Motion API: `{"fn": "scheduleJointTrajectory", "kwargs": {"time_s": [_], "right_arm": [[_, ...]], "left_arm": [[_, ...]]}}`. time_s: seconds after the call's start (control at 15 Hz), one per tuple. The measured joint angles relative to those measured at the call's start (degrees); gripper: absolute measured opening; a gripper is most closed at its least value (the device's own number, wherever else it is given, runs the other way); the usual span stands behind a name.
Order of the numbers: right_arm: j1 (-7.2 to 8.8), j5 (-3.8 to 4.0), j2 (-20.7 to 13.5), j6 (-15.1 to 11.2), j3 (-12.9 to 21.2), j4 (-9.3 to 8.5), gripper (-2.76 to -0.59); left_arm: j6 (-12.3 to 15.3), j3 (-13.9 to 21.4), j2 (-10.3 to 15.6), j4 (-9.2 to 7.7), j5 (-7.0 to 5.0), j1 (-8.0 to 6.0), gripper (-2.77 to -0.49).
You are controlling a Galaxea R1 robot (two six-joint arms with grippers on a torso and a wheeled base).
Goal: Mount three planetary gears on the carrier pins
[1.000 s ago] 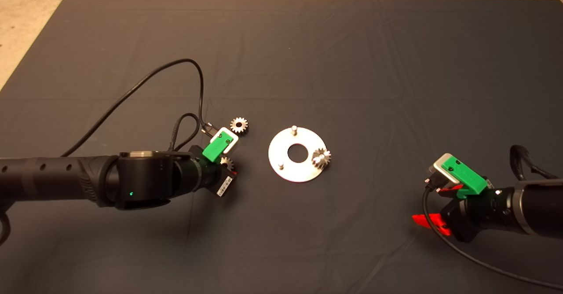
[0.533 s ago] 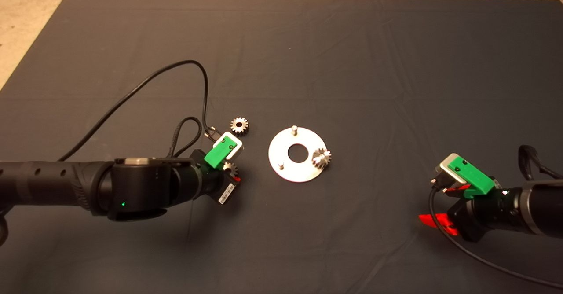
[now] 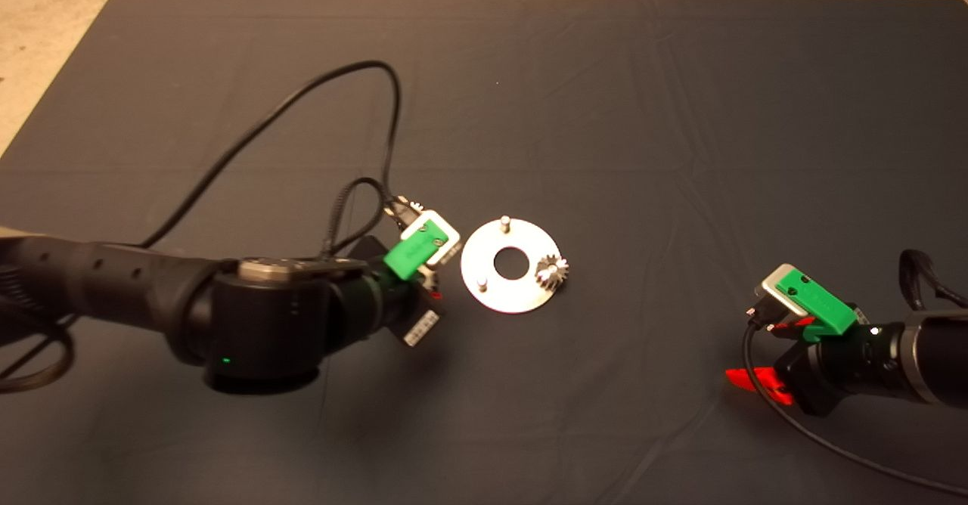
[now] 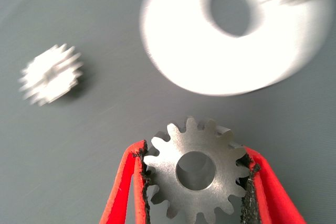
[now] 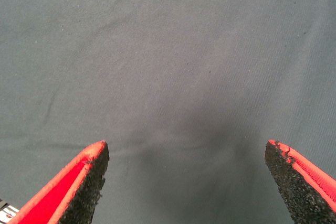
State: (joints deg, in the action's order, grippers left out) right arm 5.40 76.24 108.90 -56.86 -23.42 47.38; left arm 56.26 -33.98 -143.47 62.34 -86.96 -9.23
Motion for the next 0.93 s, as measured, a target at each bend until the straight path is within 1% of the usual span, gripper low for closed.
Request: {"fn": "scheduleJointTrajectory", "kwargs": {"time_s": [0.07,0.13,0.27,0.33,0.47,0.53,0.67,0.73,0.8,0.93], "right_arm": [[0.00,0.02,-0.02,0.02,0.00,0.02,-1.15],[0.00,0.02,-0.02,0.07,0.00,0.02,-1.15],[0.00,-0.02,0.02,0.09,0.00,0.02,-1.15],[0.00,-0.17,0.02,0.09,0.00,0.02,-1.15],[-0.02,-0.14,-0.02,0.09,0.00,0.02,-1.15],[-0.01,-0.06,-0.08,0.09,0.00,0.02,-1.15],[0.00,-0.11,-0.16,0.11,0.00,0.05,-1.15],[0.00,-0.12,-0.18,0.23,0.00,0.05,-1.15],[0.00,-0.14,-0.18,0.22,0.00,0.05,-1.15],[0.00,-0.15,-0.22,0.22,0.00,0.05,-1.15]], "left_arm": [[0.00,0.25,-0.74,-0.35,0.35,0.00,-2.54],[0.02,0.34,-0.77,-0.41,-0.09,-0.11,-2.54],[0.24,0.34,-1.54,-0.49,-1.22,-0.86,-2.55],[0.27,0.34,-2.45,-0.49,-1.24,-0.99,-2.55],[0.29,0.30,-4.22,-0.57,-1.02,-1.02,-2.55],[0.31,-0.08,-4.83,-0.61,-0.45,-1.13,-2.56],[0.38,-1.21,-5.25,-0.63,-0.55,-1.11,-2.56],[0.41,-1.71,-5.31,-0.58,-0.99,-1.13,-2.56],[0.41,-1.98,-5.59,-0.61,-1.16,-1.11,-2.56],[0.40,-2.42,-6.23,-0.61,-0.97,-1.11,-2.56]]}}
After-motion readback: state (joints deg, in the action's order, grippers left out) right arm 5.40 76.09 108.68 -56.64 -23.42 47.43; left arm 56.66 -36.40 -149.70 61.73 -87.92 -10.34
